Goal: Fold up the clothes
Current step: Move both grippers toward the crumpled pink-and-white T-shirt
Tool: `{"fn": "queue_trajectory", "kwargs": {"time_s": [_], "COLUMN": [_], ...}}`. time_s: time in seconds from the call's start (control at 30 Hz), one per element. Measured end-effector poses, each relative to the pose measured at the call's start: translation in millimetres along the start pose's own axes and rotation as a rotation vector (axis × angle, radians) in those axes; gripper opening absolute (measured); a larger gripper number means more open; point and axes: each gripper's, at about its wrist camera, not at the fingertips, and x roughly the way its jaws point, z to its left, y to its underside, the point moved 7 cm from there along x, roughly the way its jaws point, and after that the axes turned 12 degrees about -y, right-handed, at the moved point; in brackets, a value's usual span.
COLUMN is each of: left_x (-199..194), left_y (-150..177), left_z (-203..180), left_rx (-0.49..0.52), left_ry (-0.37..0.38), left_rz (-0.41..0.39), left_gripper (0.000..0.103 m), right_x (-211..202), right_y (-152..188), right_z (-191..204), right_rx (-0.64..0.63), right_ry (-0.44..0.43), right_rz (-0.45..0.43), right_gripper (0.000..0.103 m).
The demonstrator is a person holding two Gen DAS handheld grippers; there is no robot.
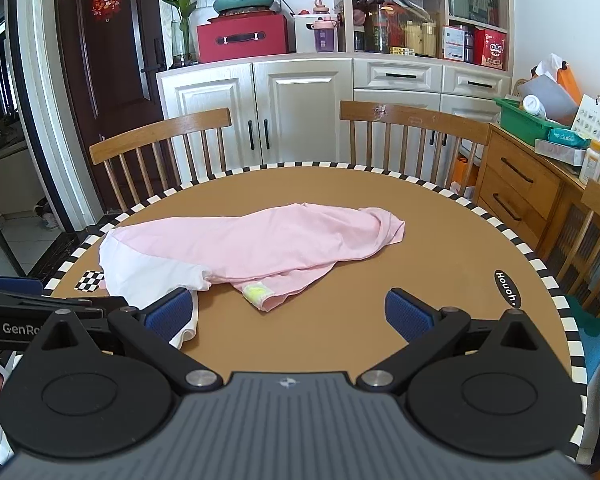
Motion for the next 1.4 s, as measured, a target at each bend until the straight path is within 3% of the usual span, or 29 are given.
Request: {"fn": "queue_trajectory", "kwargs": {"time_s": [0.27, 1.4], "left_x": [-5.2, 4.7], "left_y": [1.4, 2.3], "left_z": [-6.2, 1.6], "left_rx": [0.029, 0.014], "left_ry": [-0.032, -0.003], "left_rz": [-0.018, 0.022], "left_gripper": [0.103, 0.103], "right_x": [4.8, 11.5], "right_y": [1.1, 3.8], "right_z": [0.1, -8.8], "right_rx": [-0.004, 0.013], "right_ry": [0.008, 0.006], "right_rz": [0.003, 0.031], "right_gripper": [0.103, 0.103]}}
